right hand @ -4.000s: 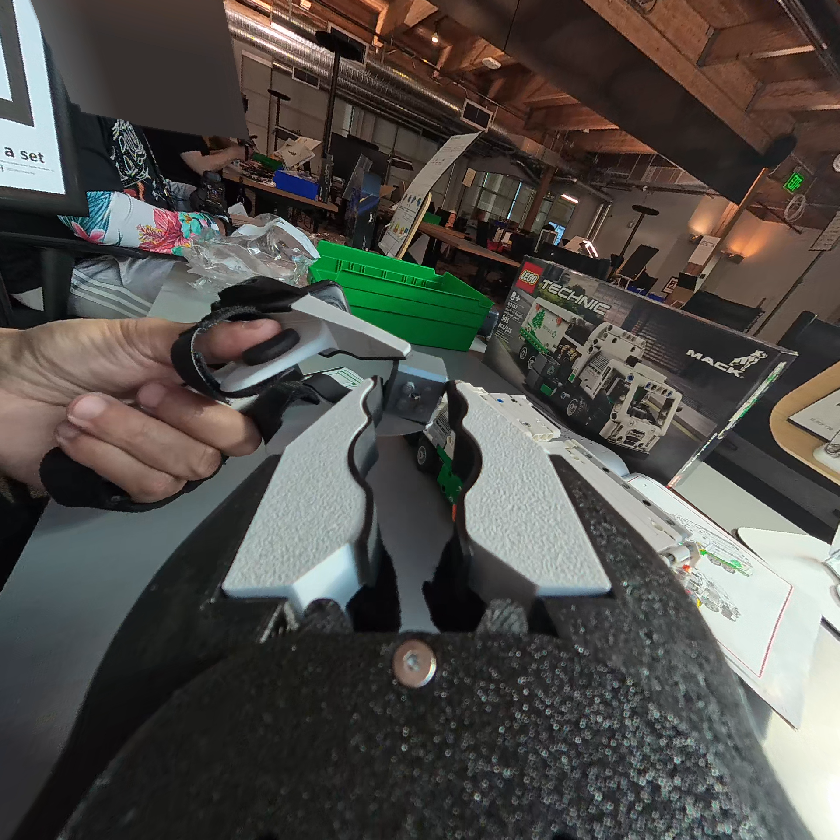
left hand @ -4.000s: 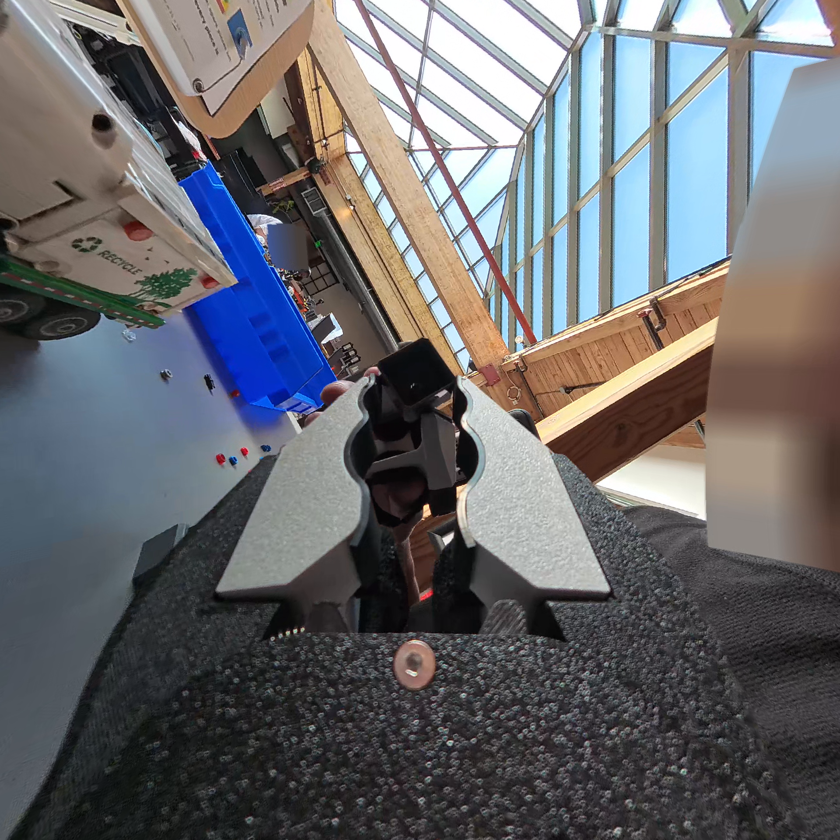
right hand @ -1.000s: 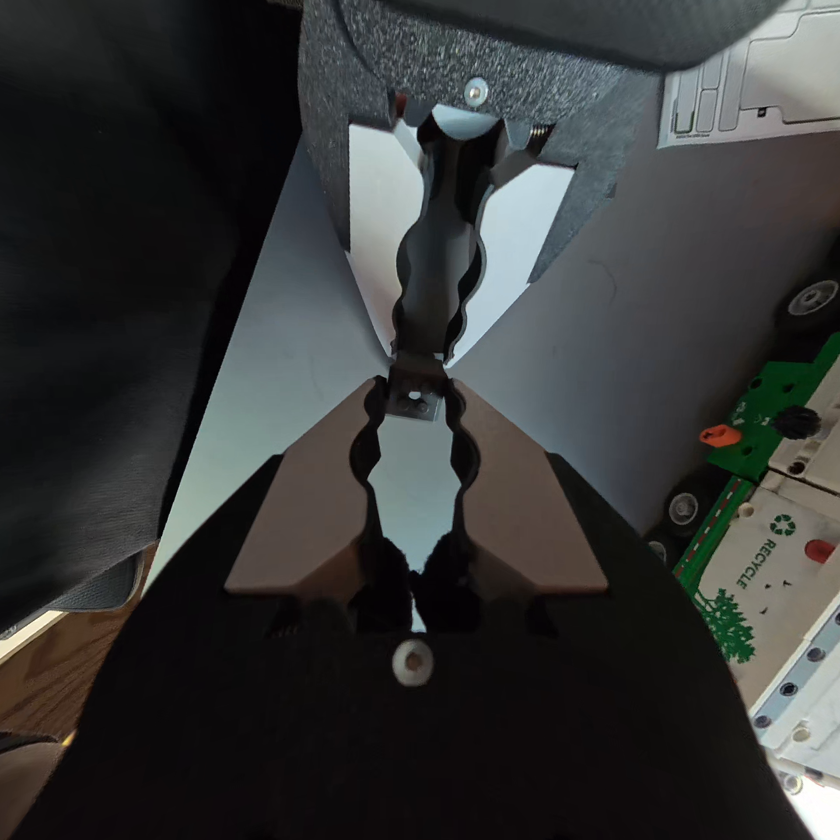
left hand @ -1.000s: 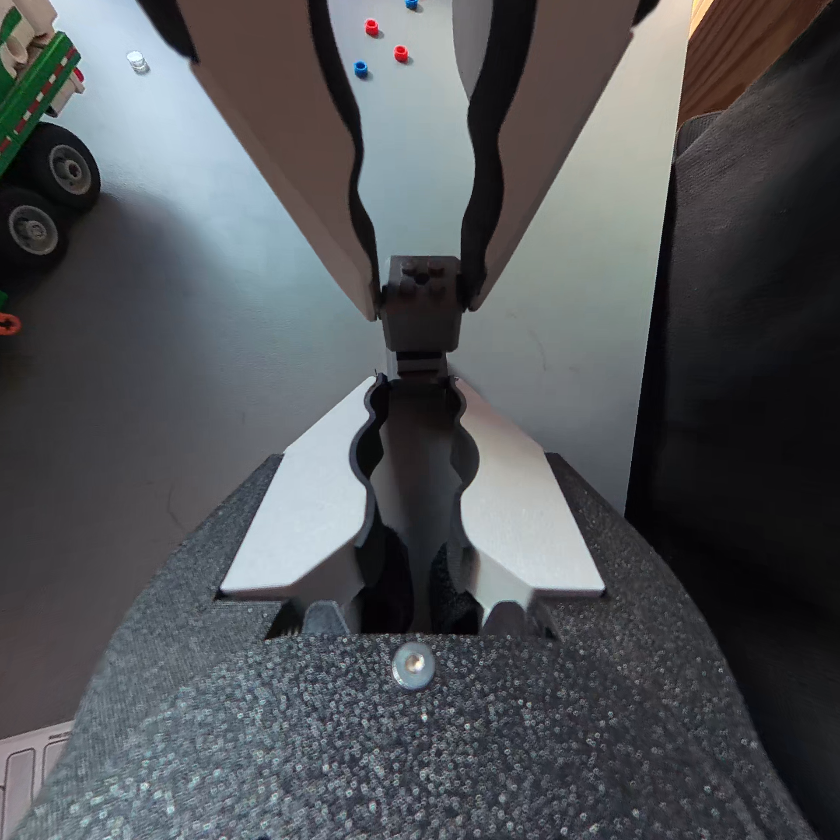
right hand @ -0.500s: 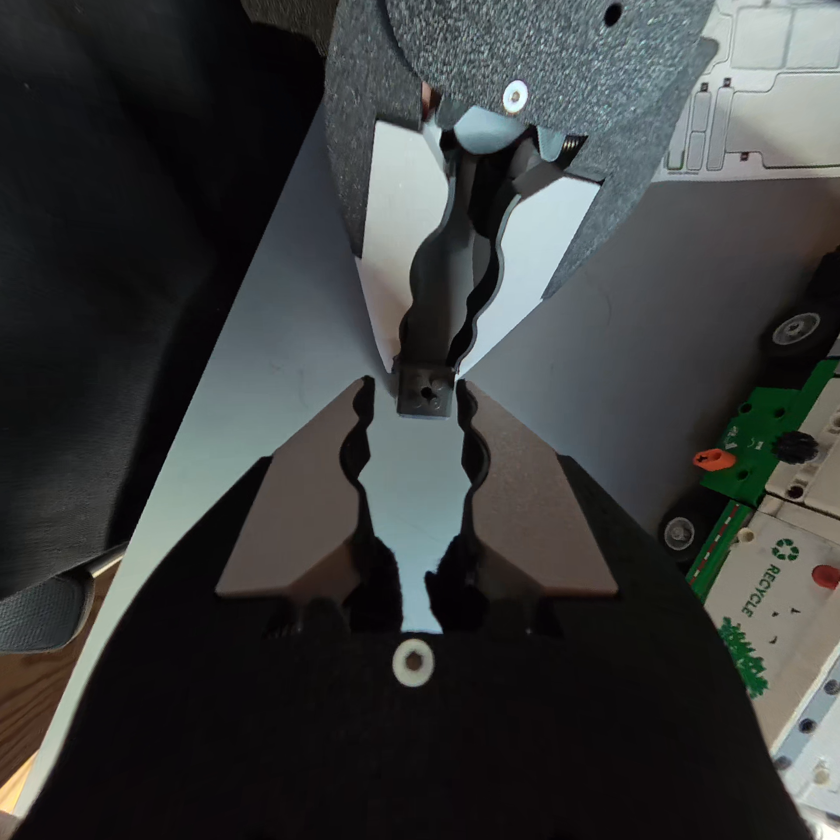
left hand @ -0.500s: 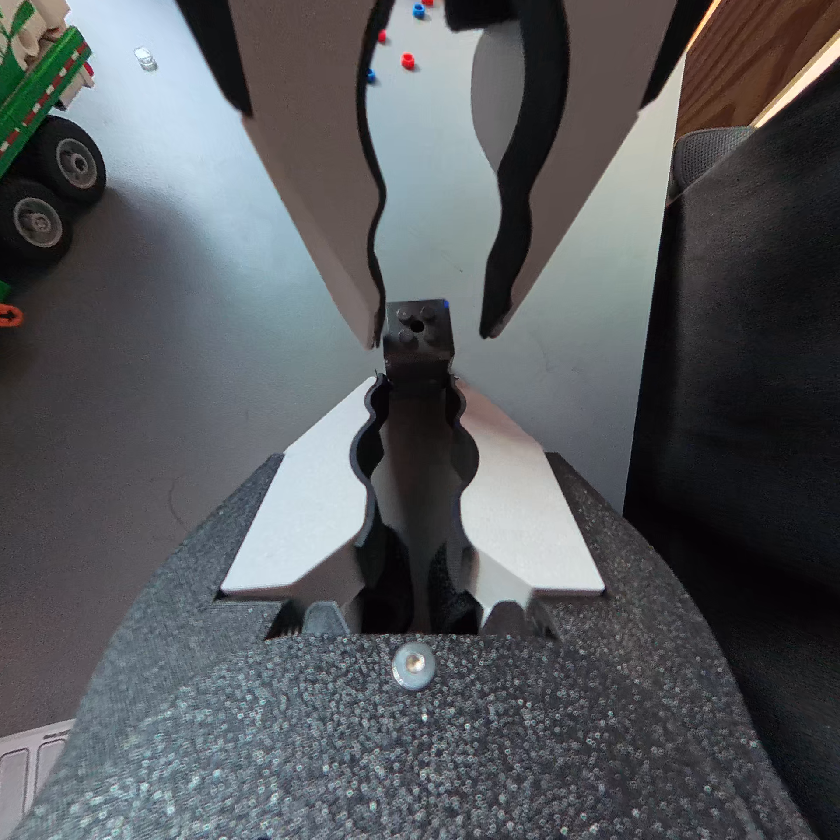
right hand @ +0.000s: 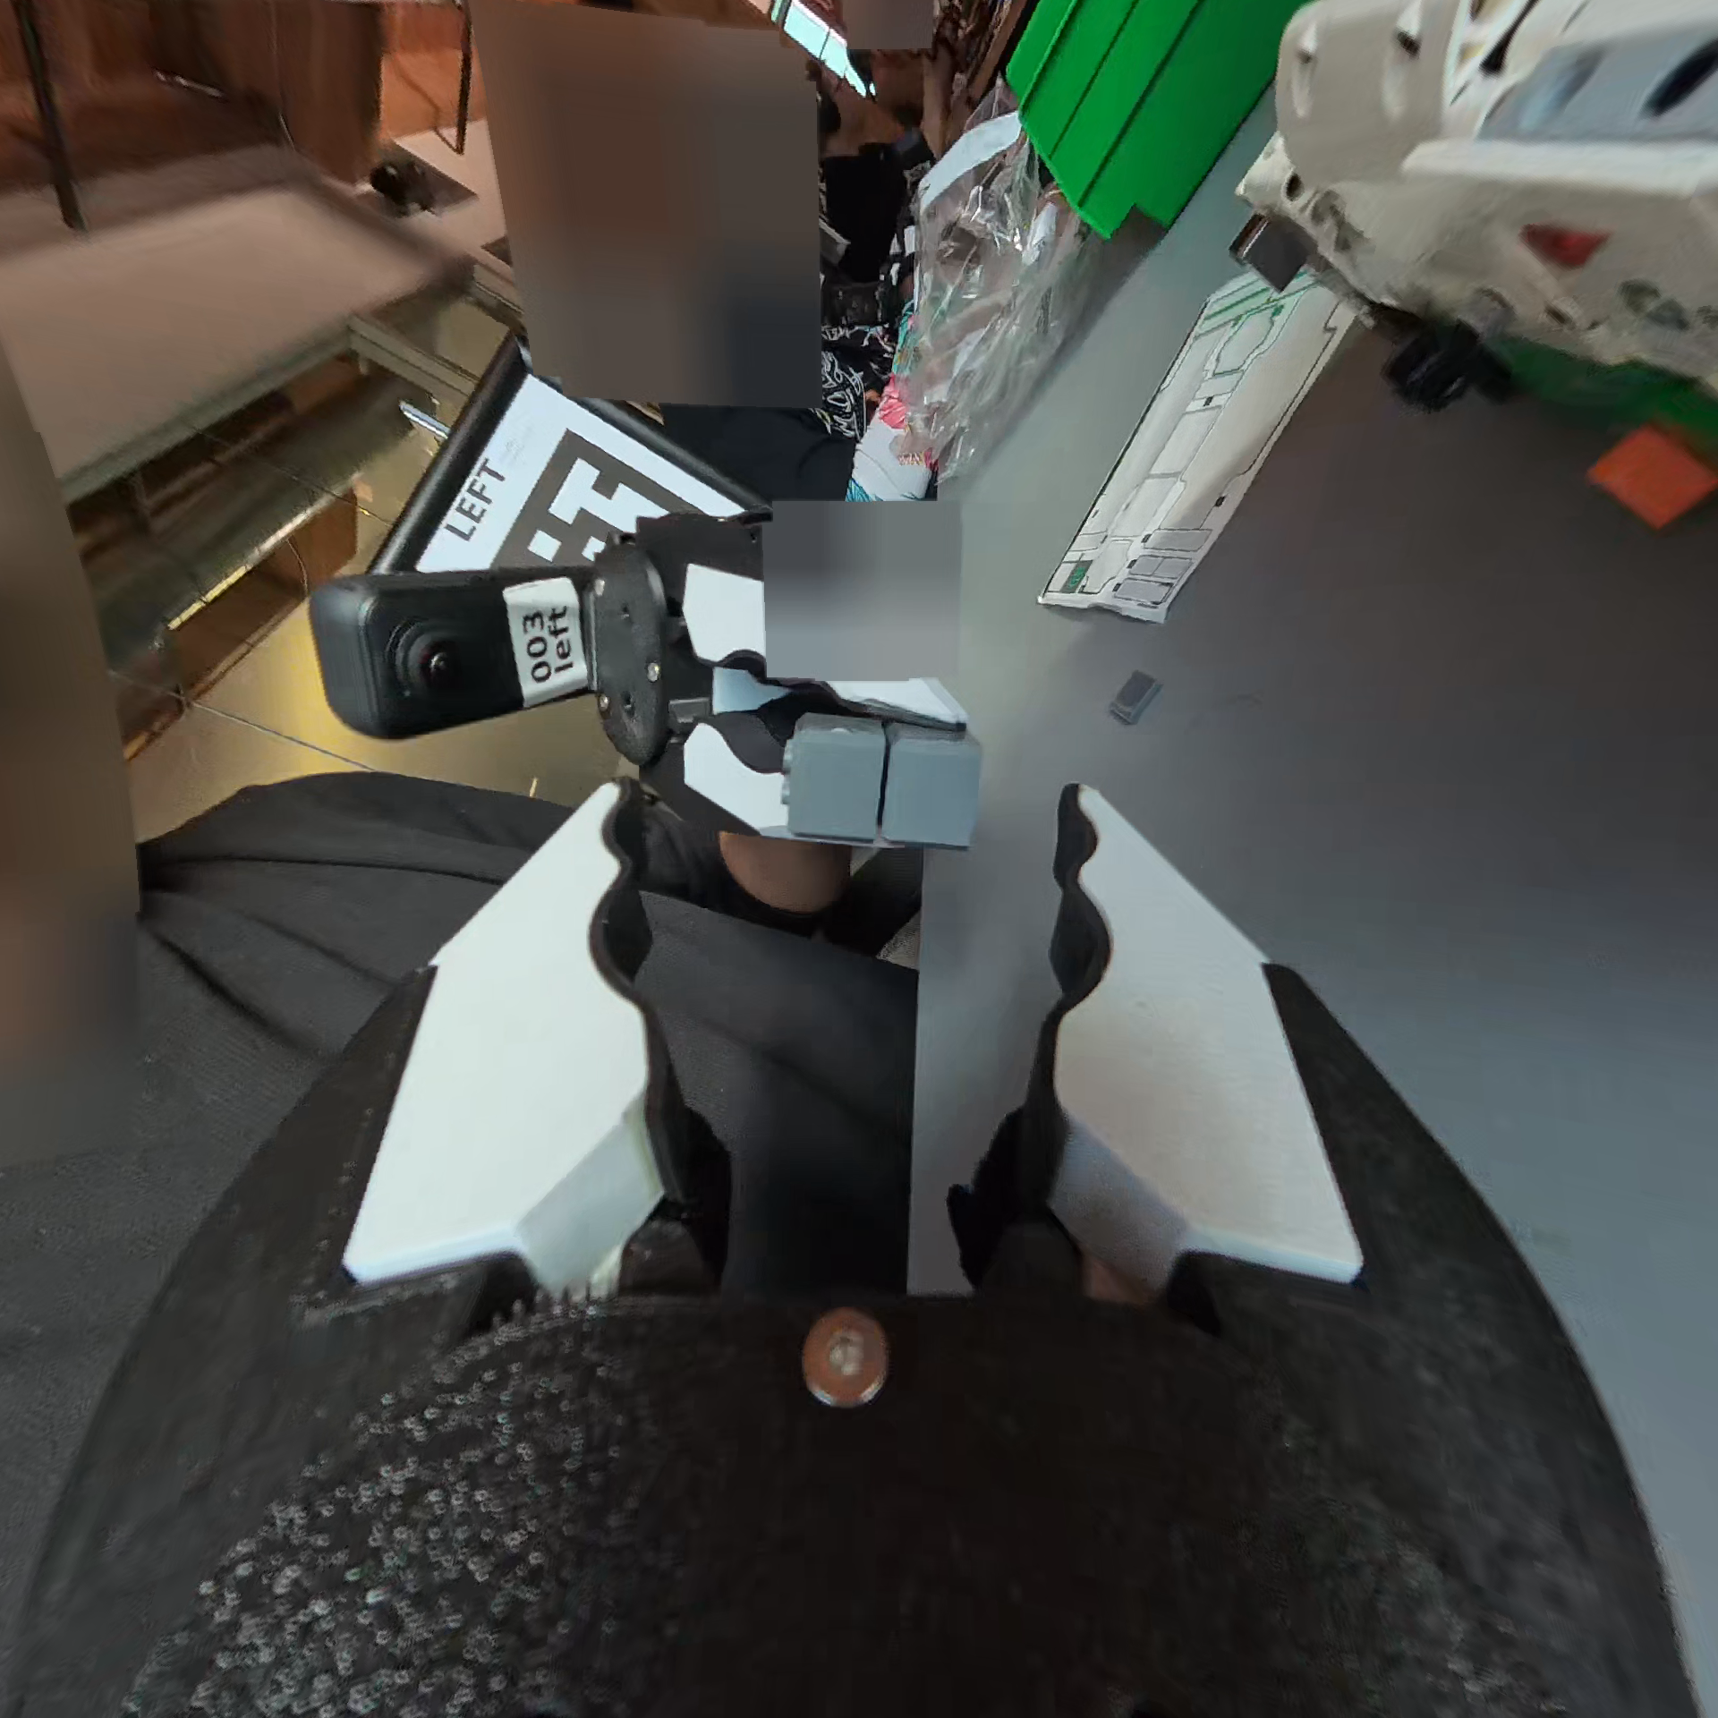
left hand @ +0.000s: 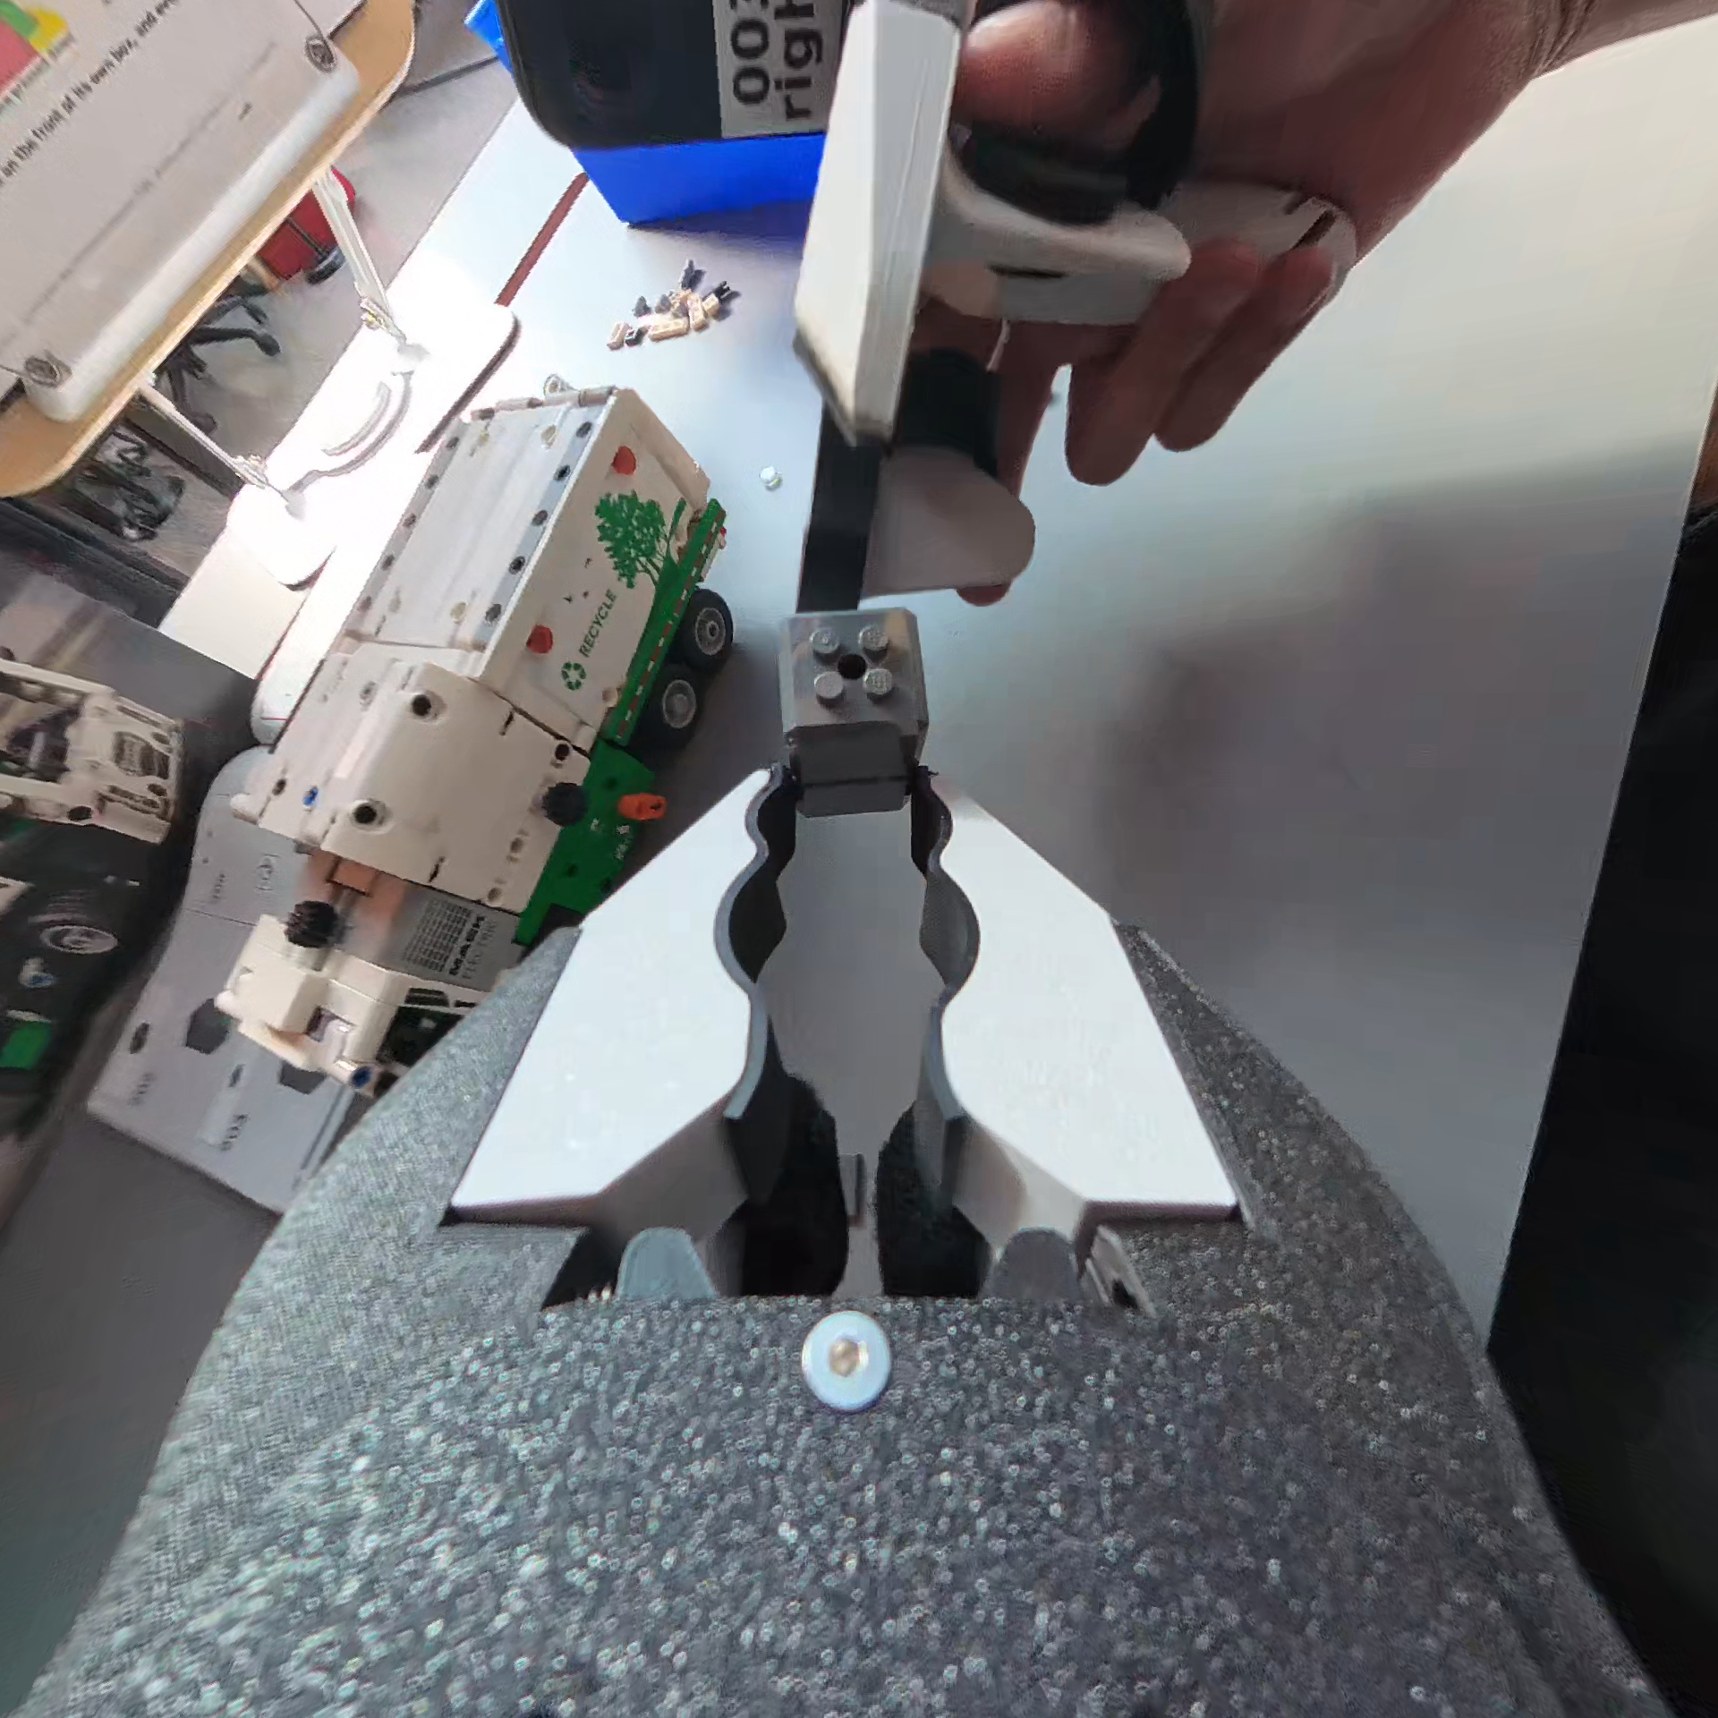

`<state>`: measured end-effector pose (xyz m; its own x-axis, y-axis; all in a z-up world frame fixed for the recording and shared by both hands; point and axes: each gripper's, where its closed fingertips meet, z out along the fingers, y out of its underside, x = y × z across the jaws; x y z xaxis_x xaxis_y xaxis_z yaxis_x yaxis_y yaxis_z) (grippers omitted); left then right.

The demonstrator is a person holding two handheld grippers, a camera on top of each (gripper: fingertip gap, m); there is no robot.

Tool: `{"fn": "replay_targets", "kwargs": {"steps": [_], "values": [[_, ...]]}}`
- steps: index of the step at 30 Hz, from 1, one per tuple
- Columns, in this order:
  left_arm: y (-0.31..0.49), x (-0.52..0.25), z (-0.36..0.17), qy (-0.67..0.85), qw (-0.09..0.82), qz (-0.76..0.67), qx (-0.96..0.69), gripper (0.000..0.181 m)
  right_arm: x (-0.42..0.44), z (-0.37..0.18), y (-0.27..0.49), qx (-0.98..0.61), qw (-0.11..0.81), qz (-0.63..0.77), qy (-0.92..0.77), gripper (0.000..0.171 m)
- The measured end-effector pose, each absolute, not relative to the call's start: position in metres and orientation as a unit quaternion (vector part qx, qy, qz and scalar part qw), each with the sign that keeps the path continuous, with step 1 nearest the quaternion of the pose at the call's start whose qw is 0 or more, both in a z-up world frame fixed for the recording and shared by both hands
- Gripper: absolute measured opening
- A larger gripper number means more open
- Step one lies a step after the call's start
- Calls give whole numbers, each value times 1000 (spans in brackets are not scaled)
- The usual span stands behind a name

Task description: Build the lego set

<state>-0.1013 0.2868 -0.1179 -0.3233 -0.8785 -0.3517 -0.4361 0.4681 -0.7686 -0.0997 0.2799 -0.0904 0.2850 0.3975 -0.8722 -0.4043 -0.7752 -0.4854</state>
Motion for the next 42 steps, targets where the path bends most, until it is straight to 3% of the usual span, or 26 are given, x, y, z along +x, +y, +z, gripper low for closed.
{"fn": "replay_targets", "kwargs": {"steps": [1, 7, 11, 22, 30, 42], "values": [[286, -102, -116, 771, 397, -266, -422, 23, -105, -90, 280, -721, 336, 605, 10, 87], [273, -101, -117, 794, 399, -233, -394, 23, -119, -95, 275, -728, 328, 602, -14, 58], [272, -100, -112, 793, 410, -229, -388, 23, -121, -95, 270, -718, 320, 618, -18, 47], [270, -101, -104, 796, 463, -181, -345, 23, -124, -89, 264, -698, 333, 633, -35, 46], [281, -102, -111, 809, 464, -112, -343, 23, -119, -100, 271, -732, 355, 581, -27, 48], [278, -101, -111, 809, 462, -122, -343, 23, -119, -101, 268, -728, 367, 577, -50, 47]]}}
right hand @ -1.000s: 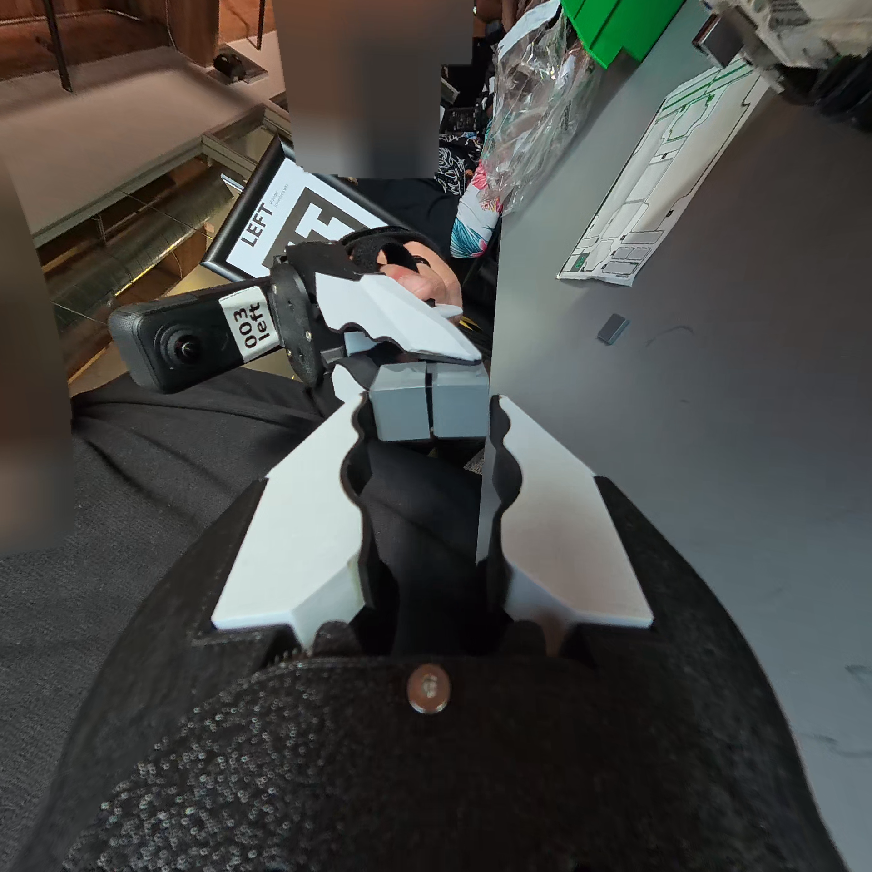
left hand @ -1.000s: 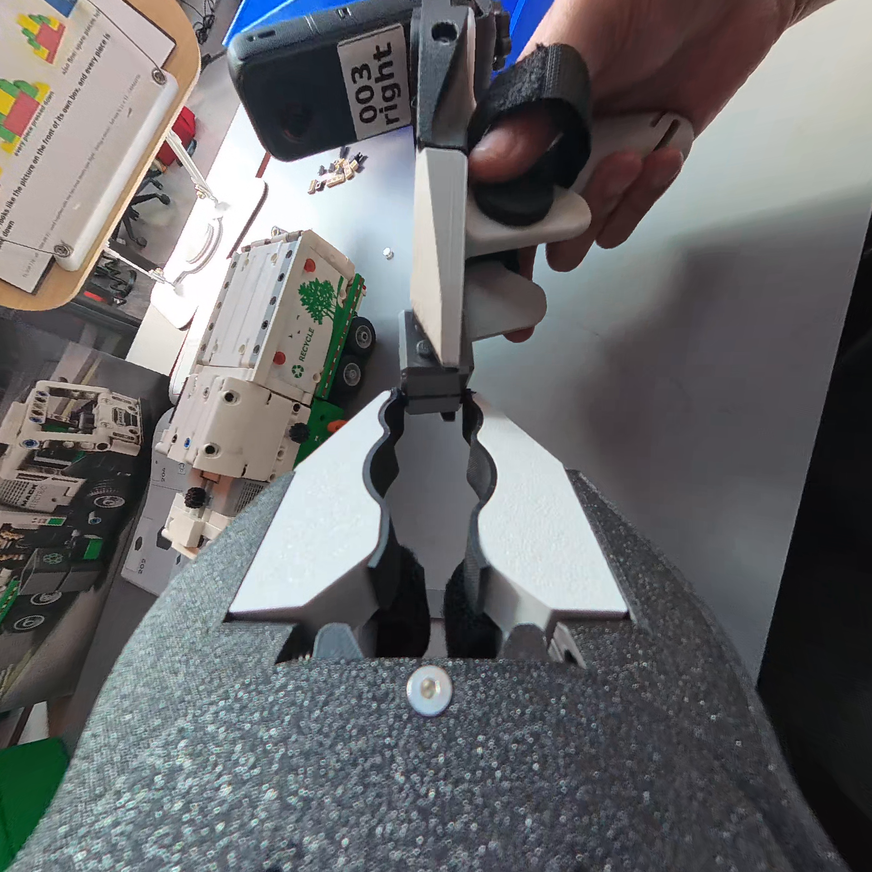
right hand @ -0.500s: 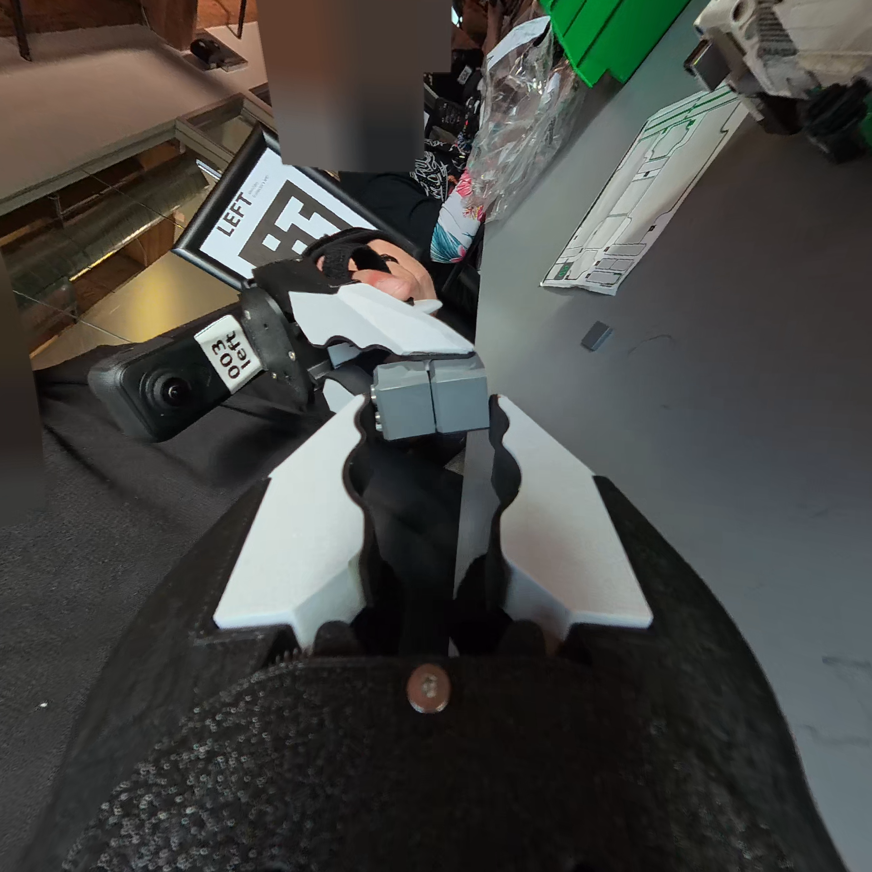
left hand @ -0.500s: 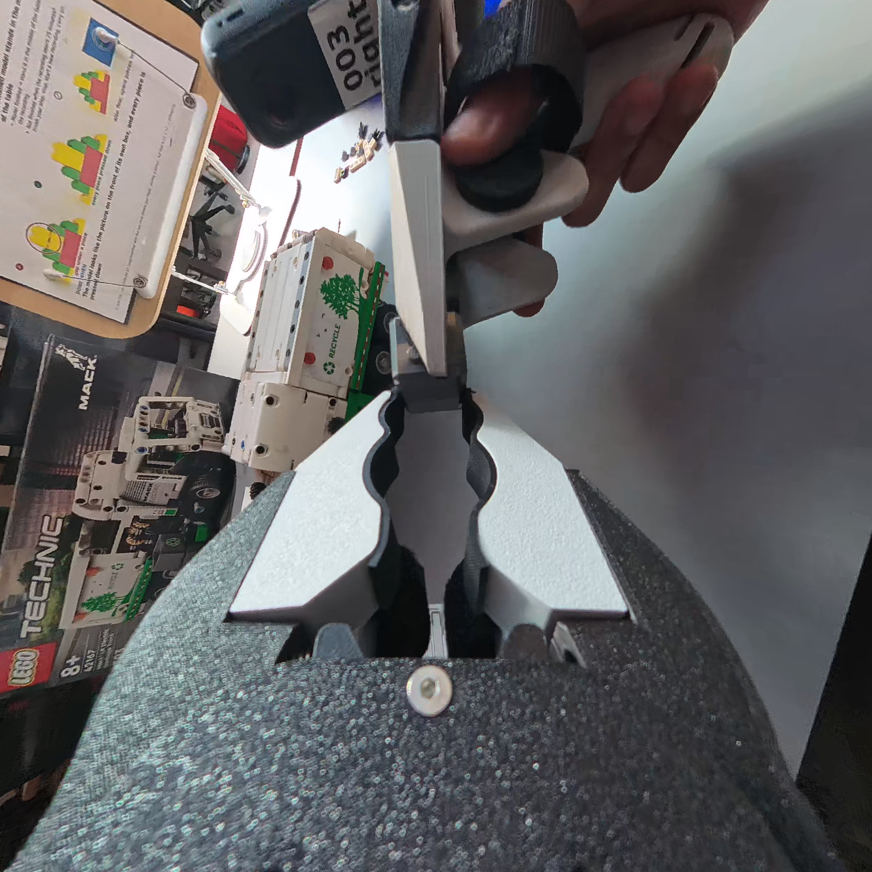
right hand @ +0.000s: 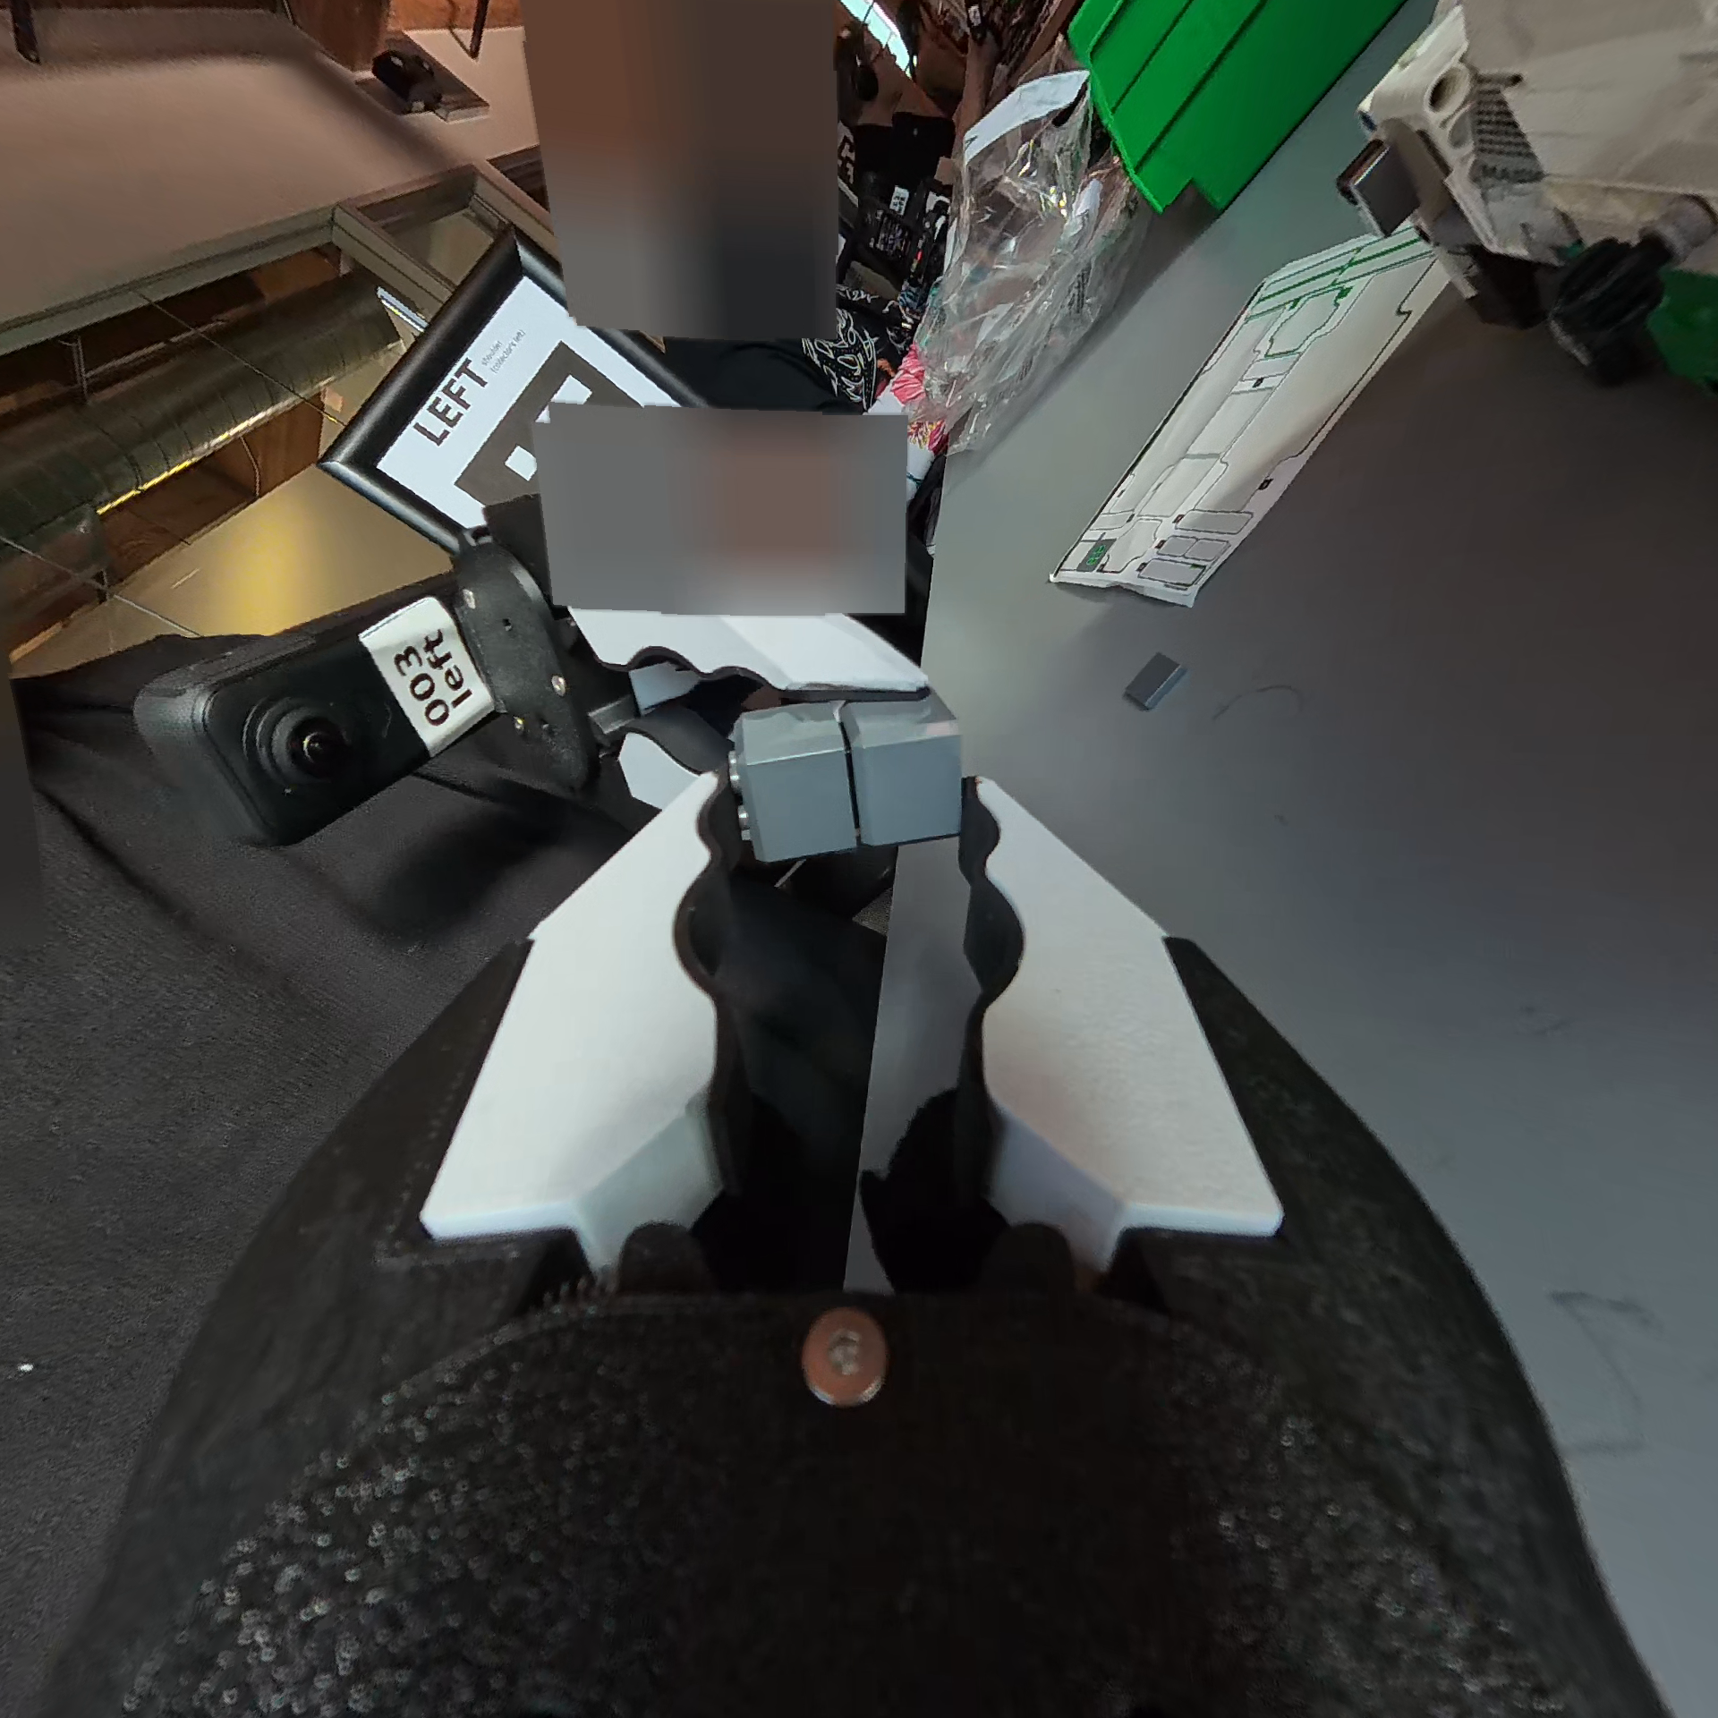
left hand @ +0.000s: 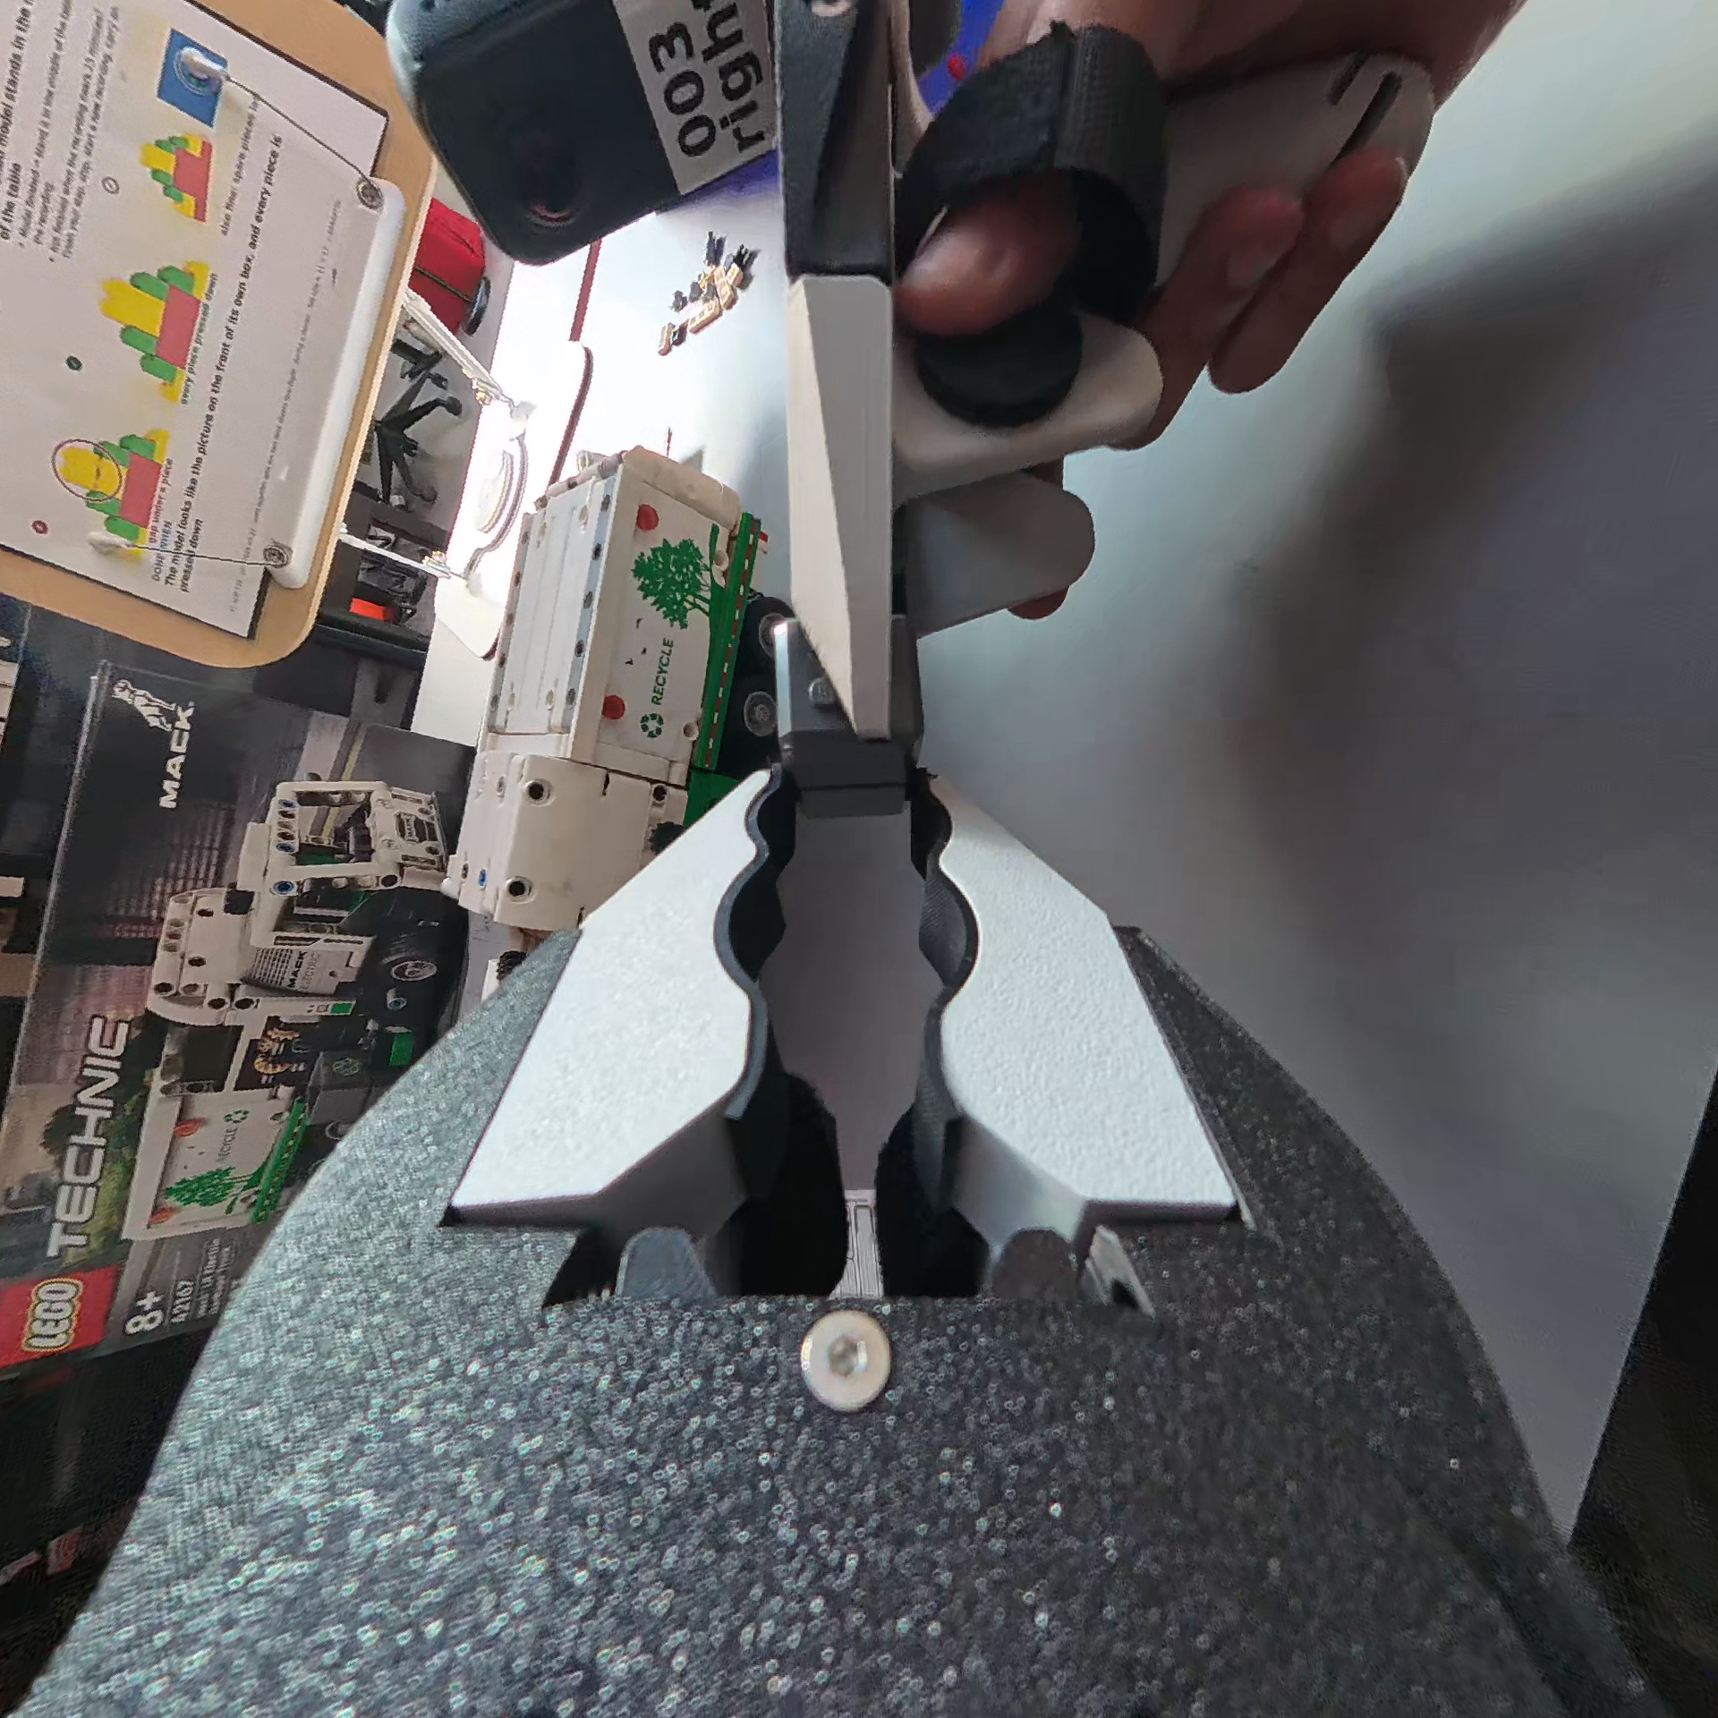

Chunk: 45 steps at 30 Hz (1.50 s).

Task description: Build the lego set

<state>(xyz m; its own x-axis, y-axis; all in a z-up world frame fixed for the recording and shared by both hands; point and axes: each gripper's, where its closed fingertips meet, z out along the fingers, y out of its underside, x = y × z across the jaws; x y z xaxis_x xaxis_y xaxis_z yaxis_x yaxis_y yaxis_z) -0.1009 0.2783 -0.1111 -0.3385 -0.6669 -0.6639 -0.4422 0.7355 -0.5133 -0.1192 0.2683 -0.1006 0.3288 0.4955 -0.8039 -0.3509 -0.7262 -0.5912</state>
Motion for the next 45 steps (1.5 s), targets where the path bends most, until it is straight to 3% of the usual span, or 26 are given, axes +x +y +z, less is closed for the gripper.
{"fn": "replay_targets", "kwargs": {"steps": [6, 9, 14, 23, 26, 28, 45], "values": [[273, -105, -95, 772, 456, -233, -376, 25, -117, -91, 265, -733, 403, 540, -92, 46], [274, -114, -90, 719, 358, -392, -449, 46, -114, -86, 264, -745, 456, 463, -151, 46], [252, -120, -76, 649, 230, -575, -443, 50, -120, -83, 261, -751, 494, 364, -244, 46], [243, -111, -76, 631, 240, -601, -428, 48, -120, -80, 258, -732, 513, 350, -280, 46], [247, -109, -77, 614, 241, -610, -440, 57, -119, -83, 257, -733, 507, 355, -282, 46], [247, -111, -80, 614, 234, -613, -440, 47, -118, -87, 259, -737, 505, 344, -288, 46], [250, -117, -86, 615, 252, -605, -437, 39, -126, -98, 258, -748, 474, 359, -295, 46]]}}
